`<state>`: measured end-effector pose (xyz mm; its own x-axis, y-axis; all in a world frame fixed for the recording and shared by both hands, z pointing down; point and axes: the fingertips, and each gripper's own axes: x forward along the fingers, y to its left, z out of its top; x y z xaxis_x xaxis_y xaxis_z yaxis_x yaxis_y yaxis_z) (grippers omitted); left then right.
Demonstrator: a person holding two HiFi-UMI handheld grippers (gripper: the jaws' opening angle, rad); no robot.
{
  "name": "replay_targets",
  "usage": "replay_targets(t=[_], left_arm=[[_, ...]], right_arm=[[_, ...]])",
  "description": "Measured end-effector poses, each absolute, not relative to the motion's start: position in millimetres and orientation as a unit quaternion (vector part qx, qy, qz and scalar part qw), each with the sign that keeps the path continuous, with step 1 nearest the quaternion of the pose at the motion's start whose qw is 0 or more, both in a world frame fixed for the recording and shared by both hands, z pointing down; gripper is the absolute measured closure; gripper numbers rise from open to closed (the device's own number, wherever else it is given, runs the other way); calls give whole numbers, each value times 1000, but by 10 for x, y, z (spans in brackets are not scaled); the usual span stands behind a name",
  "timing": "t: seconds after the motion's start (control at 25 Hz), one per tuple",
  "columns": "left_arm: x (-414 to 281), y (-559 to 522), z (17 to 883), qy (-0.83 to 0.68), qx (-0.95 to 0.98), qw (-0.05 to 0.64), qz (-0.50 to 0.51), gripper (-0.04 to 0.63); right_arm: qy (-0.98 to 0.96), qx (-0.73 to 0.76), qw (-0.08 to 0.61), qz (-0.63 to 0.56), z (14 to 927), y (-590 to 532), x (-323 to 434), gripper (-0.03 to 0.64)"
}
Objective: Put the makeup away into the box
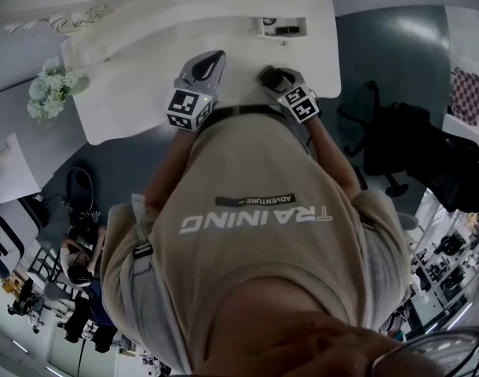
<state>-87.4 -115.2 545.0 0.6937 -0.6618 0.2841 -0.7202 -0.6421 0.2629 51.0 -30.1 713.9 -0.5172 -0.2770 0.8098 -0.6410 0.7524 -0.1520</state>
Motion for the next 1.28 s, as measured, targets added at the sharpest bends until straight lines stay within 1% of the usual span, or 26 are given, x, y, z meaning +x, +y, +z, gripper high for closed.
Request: replay_targets(t=[0.2,0.6,0.8,1.28], left_arm=[[-907,-1186,5382,-384,904,173,72,589],[-1054,-1157,5386,-397,899,174,68,589],[-1117,-1113,5383,-401,896,175,72,589],[-884,-1164,5327,-373,910,172,63,588]], right_arm=[[-836,278,417,225,7096,-353,513,318],[-833,290,409,235,7091,-472,468,318],[-830,316,385,249,7109,-534,565,318],[-843,367,337,201,6365,-915,669,318]])
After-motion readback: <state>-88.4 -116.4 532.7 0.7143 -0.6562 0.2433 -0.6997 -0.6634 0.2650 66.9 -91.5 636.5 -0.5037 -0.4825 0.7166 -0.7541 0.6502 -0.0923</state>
